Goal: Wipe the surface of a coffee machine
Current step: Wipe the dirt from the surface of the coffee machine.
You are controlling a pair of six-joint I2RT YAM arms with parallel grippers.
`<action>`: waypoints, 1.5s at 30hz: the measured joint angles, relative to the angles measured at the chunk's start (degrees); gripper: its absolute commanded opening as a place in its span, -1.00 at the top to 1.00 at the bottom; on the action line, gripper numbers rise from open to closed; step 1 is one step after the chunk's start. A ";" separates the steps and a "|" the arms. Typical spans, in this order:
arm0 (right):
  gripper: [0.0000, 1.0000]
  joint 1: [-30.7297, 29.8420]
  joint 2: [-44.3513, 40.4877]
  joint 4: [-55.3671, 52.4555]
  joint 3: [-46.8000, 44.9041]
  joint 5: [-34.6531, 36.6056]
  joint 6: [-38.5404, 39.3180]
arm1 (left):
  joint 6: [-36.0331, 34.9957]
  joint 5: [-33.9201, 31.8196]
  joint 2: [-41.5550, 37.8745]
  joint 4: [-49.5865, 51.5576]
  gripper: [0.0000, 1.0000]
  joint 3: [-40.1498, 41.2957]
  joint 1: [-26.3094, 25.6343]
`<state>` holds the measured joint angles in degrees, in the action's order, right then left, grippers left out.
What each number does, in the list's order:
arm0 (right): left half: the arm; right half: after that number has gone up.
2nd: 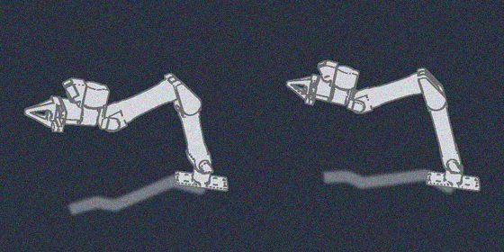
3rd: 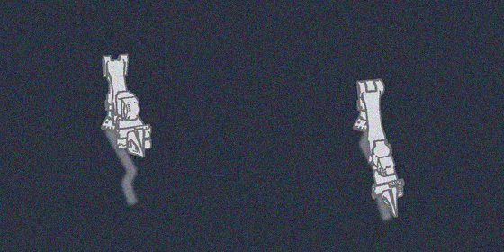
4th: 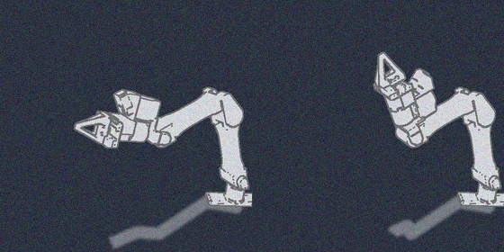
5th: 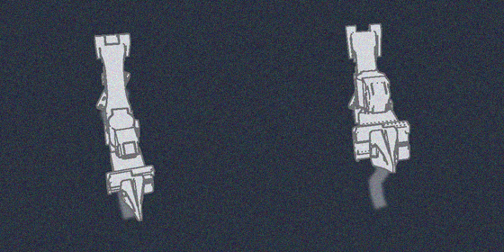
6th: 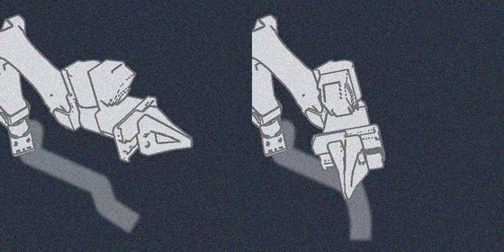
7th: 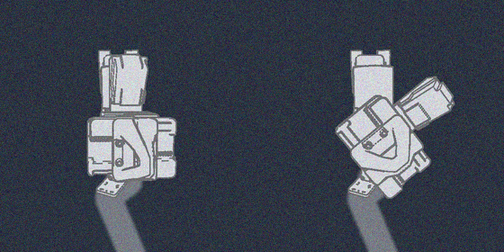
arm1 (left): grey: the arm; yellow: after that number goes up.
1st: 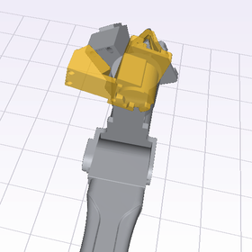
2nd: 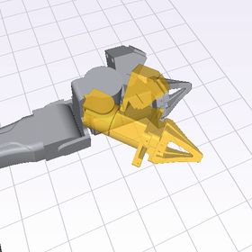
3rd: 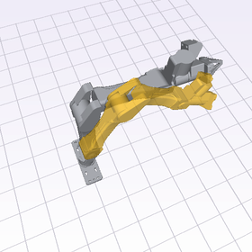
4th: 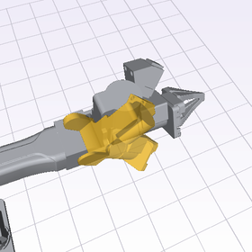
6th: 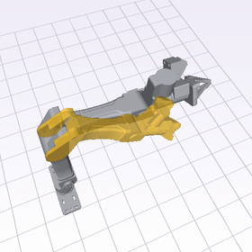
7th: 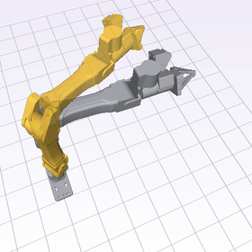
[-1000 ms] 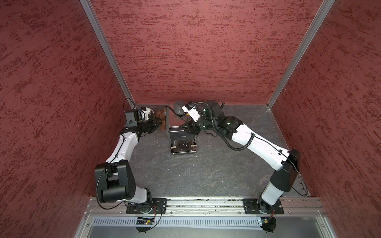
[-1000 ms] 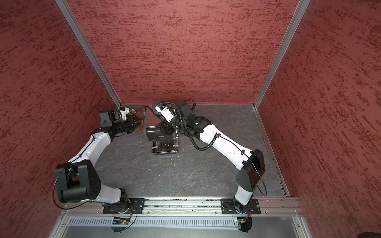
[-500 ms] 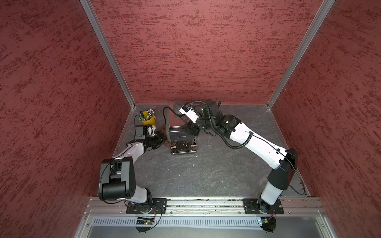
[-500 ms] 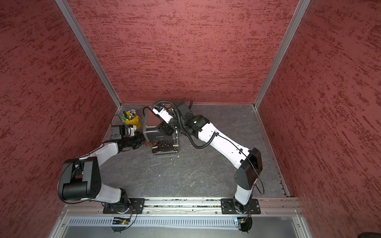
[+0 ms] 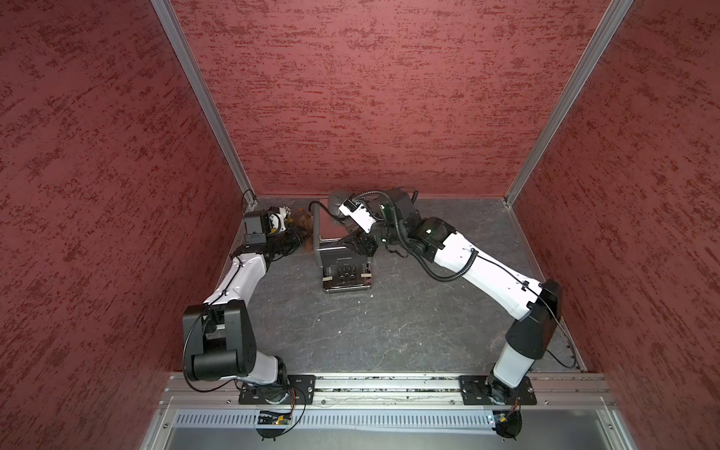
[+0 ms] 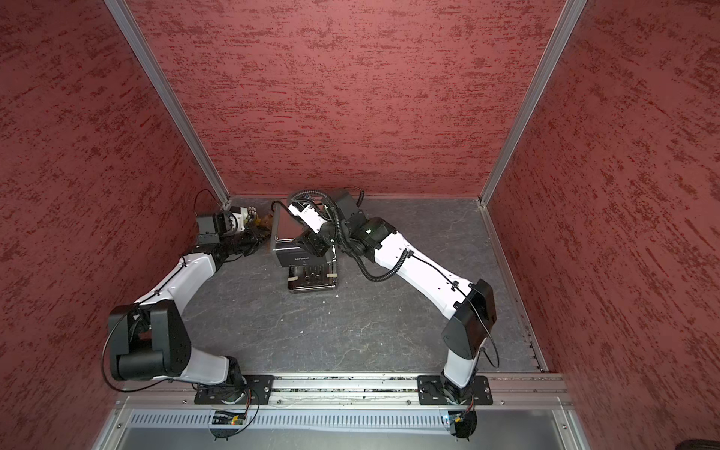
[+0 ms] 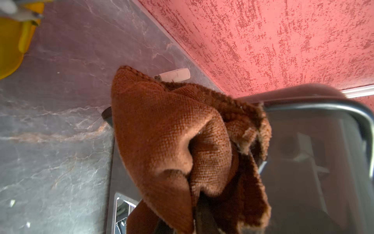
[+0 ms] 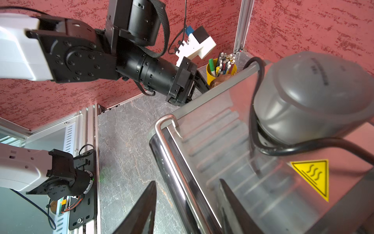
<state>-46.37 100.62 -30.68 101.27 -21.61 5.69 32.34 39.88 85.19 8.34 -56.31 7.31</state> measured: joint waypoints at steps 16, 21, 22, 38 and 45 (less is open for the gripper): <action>0.04 -0.02 0.02 -0.04 0.04 0.00 -0.98 | 0.66 0.04 4.85 -7.39 1.00 15.13 -0.81; 0.04 -0.15 0.24 -0.11 0.31 0.00 -0.98 | 0.98 -0.81 1.68 -7.82 1.00 18.01 -1.86; 0.04 -0.17 0.24 -0.11 0.31 0.00 -0.98 | 1.38 -0.98 0.68 -8.02 1.00 19.06 -2.29; 0.05 -0.35 0.22 0.00 0.20 -0.09 -0.96 | 9.64 -10.16 -10.69 -14.27 1.00 31.26 -14.27; 0.05 -0.37 -0.46 1.70 -1.36 -0.31 -0.94 | 14.62 -14.86 -7.65 -21.03 1.00 31.19 -21.81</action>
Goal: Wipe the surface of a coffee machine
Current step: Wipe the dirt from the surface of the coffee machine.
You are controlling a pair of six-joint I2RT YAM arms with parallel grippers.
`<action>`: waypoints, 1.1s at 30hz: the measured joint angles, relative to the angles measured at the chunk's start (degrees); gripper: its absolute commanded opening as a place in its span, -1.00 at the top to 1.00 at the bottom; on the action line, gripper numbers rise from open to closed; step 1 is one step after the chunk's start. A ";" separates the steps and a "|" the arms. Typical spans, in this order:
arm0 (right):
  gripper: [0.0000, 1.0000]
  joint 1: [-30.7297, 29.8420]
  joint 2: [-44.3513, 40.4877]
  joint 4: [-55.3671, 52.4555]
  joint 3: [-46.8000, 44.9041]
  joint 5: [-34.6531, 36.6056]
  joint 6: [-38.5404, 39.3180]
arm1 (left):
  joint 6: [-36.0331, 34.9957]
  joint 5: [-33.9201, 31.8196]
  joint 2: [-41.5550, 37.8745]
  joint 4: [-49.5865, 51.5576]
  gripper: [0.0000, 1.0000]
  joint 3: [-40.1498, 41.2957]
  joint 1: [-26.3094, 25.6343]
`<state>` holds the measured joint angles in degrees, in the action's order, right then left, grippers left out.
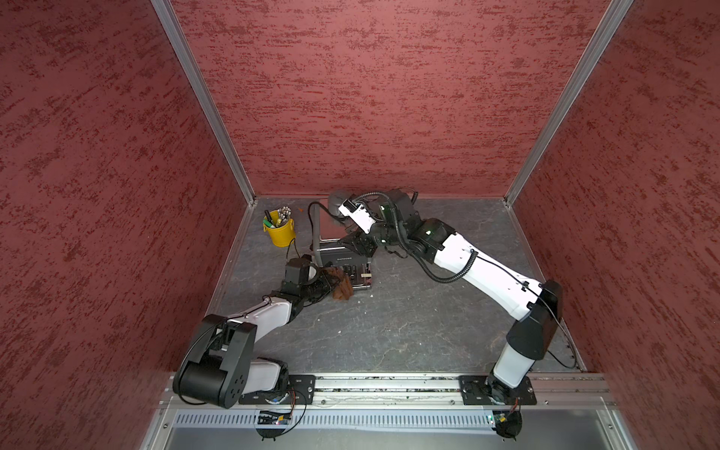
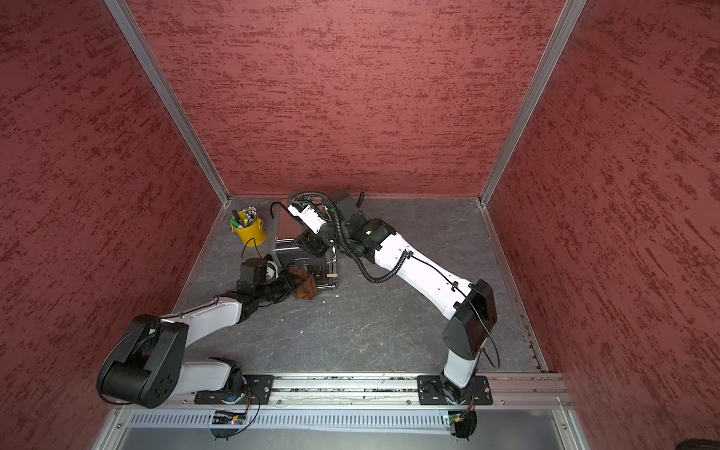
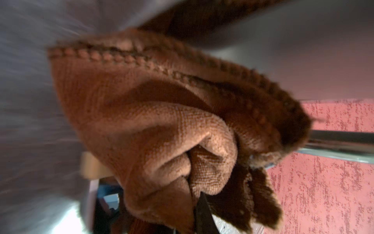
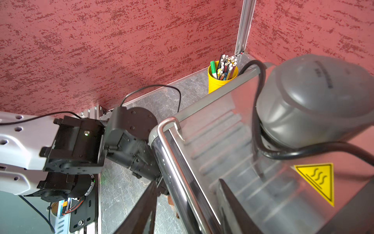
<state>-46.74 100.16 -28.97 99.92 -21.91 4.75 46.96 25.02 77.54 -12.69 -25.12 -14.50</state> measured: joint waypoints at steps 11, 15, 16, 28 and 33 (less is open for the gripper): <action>0.05 -0.09 -1.75 1.27 -2.12 -0.90 0.00 | 8.02 -6.54 6.54 -13.25 1.00 0.44 -7.87; 0.05 -0.02 -2.47 1.70 -2.97 -0.85 0.02 | 11.34 -8.83 9.40 -18.40 1.00 0.39 -10.47; 0.05 -0.02 -2.51 1.81 -3.10 -0.90 0.02 | 12.22 -9.60 9.68 -19.23 1.00 0.50 -11.04; 0.09 -0.15 -2.89 3.56 -4.42 -0.81 -0.04 | 22.27 -22.64 4.15 -17.22 1.00 4.24 -17.73; 0.09 -0.15 -3.56 4.87 -5.97 -0.81 -0.04 | 27.98 -28.52 3.67 -17.35 1.00 4.94 -21.94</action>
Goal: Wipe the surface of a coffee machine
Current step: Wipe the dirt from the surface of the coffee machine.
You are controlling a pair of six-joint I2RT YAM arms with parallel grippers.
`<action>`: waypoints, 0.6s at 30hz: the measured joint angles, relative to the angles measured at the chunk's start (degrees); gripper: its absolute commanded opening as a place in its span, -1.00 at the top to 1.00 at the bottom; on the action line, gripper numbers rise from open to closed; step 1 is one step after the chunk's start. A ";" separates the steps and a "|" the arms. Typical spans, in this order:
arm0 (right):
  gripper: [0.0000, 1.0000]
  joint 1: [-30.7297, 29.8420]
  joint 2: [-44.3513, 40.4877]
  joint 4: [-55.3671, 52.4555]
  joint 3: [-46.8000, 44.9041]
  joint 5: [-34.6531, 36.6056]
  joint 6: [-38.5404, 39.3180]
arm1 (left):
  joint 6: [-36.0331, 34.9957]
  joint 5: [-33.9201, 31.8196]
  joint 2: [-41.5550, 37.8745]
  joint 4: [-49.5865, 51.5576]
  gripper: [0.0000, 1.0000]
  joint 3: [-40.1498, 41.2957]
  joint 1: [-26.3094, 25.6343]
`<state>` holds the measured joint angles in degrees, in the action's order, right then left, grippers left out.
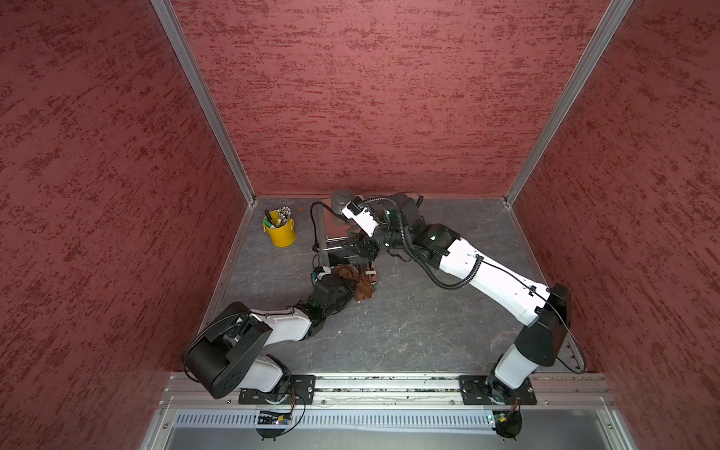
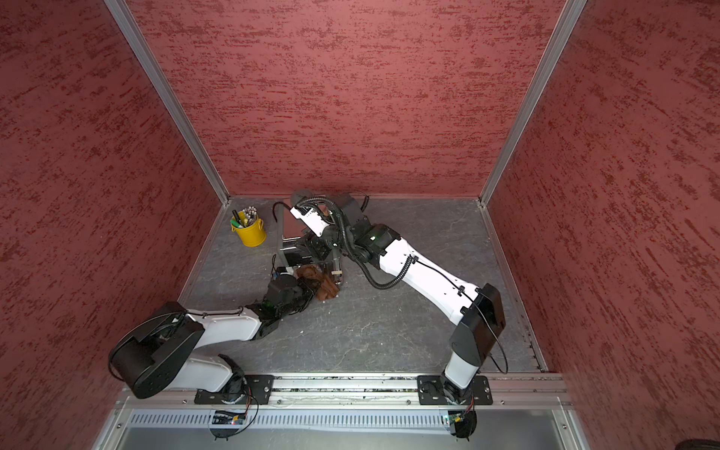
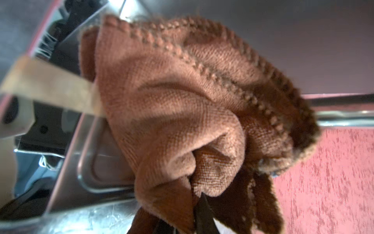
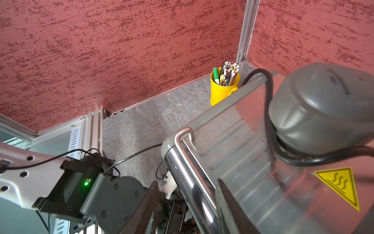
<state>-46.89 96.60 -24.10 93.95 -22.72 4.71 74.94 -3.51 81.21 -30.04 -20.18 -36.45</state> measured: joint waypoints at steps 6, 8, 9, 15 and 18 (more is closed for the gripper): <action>0.09 0.00 -0.39 0.68 -0.83 -0.02 0.17 | 4.26 -4.57 2.67 -2.16 1.00 -1.16 -2.56; 0.09 0.00 -0.52 0.72 -0.98 -0.02 0.31 | 6.08 -6.62 4.31 -4.26 1.00 -1.38 -4.00; 0.09 0.00 -0.59 0.72 -1.03 -0.04 0.42 | 6.91 -7.67 4.98 -5.22 1.00 -1.38 -4.76; 0.09 -0.61 -1.66 -4.07 -2.95 -1.77 0.31 | 13.00 -13.88 11.67 -15.41 1.00 -1.40 -9.42; 0.09 -0.70 -1.38 -6.91 -4.96 -2.40 0.20 | 15.45 -15.10 15.74 -21.97 1.00 -1.42 -10.10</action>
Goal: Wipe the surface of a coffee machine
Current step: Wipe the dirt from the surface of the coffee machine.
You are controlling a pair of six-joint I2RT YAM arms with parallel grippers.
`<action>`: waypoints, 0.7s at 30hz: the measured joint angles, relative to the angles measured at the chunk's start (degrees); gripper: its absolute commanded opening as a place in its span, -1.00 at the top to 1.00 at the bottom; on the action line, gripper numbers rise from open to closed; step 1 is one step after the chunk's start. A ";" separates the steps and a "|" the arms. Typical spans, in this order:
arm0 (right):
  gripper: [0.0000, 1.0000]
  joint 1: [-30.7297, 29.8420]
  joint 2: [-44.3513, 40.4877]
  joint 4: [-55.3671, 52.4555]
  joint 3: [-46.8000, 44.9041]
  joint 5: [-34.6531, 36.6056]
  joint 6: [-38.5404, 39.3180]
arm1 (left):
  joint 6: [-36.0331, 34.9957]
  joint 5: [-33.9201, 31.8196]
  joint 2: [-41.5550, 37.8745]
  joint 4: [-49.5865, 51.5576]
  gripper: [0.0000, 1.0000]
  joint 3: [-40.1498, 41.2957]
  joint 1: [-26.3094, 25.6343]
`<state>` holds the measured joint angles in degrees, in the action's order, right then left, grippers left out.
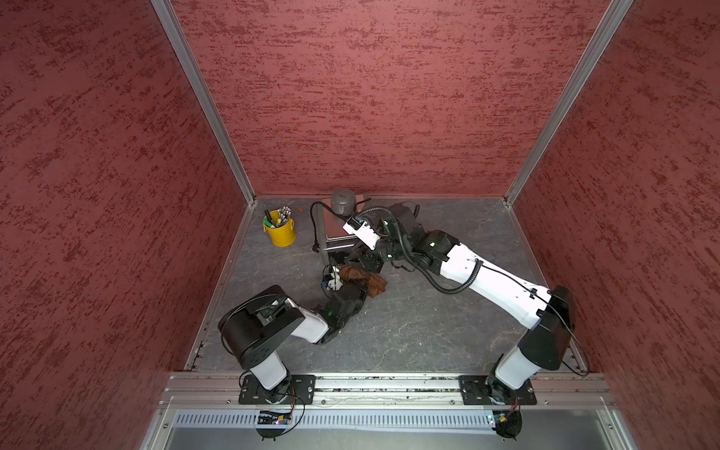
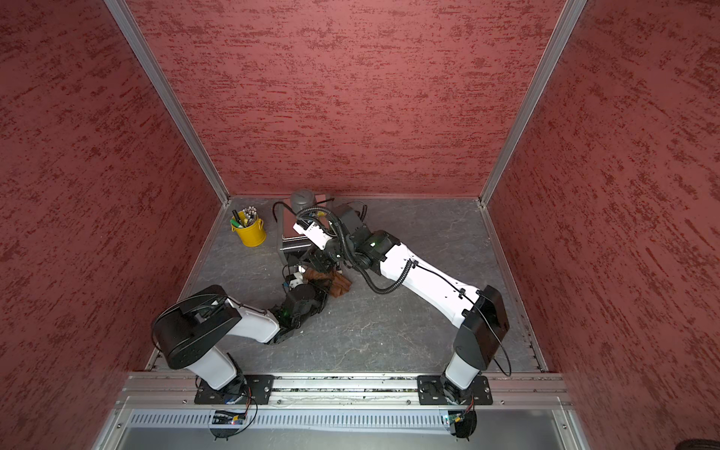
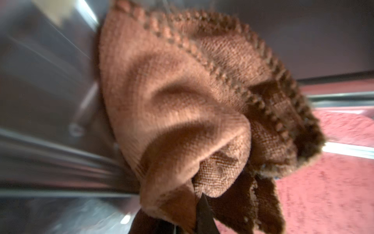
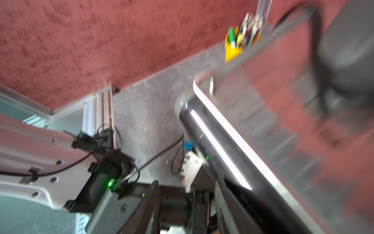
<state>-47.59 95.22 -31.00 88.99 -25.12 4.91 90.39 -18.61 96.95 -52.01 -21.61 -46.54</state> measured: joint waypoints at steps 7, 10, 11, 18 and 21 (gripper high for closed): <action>0.09 -0.11 0.13 -1.88 -0.57 -0.48 -0.17 | 4.02 -1.25 4.87 -5.88 1.00 -1.79 -0.35; 0.09 -0.22 0.13 -1.88 -0.57 -0.48 -0.20 | 4.59 -1.42 5.38 -4.83 1.00 -3.21 -0.39; 0.09 -0.22 0.13 -1.90 -0.57 -0.48 -0.17 | 4.79 -1.49 5.49 -4.46 1.00 -3.58 -0.39; 0.09 -0.22 -0.02 -1.88 -0.57 -0.37 -0.20 | 6.03 -2.45 5.49 -3.91 1.00 -3.72 -0.39; 0.09 -0.22 -0.11 -1.90 -0.57 -0.13 -0.20 | 6.67 -2.69 3.98 -4.92 1.00 -1.25 -0.15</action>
<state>-47.81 95.11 -32.91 88.42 -25.26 4.71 97.06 -21.30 100.92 -56.93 -22.85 -46.70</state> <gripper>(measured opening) 0.454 0.133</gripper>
